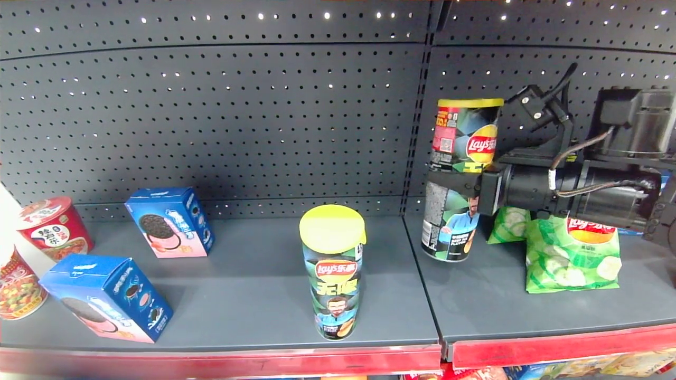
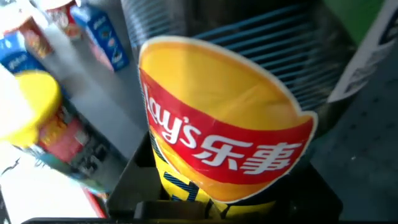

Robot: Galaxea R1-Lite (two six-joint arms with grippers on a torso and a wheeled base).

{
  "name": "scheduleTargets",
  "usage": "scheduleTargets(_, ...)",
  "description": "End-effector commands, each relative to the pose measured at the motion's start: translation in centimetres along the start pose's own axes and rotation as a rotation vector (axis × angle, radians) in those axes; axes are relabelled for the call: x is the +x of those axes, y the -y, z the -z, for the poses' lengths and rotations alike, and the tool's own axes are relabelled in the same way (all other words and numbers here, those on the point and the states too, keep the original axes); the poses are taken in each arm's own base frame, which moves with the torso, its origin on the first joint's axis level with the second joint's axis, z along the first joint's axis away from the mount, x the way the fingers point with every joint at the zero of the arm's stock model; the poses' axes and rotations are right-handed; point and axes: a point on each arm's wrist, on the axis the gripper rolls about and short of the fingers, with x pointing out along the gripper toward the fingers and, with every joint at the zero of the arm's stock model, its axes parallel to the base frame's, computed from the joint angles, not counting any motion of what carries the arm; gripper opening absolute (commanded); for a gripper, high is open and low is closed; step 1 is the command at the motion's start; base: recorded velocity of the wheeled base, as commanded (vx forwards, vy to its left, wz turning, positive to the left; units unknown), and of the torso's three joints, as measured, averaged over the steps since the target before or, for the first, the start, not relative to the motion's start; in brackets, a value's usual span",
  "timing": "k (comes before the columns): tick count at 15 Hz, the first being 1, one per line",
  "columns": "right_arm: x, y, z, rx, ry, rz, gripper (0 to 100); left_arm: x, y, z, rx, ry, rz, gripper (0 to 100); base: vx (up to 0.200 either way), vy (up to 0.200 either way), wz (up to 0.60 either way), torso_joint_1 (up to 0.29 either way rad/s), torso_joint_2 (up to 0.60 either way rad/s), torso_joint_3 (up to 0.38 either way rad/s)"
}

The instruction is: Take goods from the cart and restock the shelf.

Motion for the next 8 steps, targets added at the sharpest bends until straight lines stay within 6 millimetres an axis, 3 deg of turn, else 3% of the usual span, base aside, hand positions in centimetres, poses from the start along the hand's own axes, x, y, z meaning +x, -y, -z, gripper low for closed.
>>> scheduleTargets(1,2.4,1.8,2.7,0.004,-0.015,0.017,0,0.0,0.0,0.0,0.0,-0.004,-0.001,100,0.0,0.0,0.0,0.0,0.0,0.0)
scheduleTargets(4,5.1,1.8,3.8,-0.004,0.027,-0.053,0,0.0,0.0,0.0,0.0,-0.004,-0.001,100,0.0,0.0,0.0,0.0,0.0,0.0)
scheduleTargets(8,7.5,2.9,3.2,-0.021,0.064,-0.096,0,0.0,0.0,0.0,0.0,-0.004,-0.001,100,0.0,0.0,0.0,0.0,0.0,0.0)
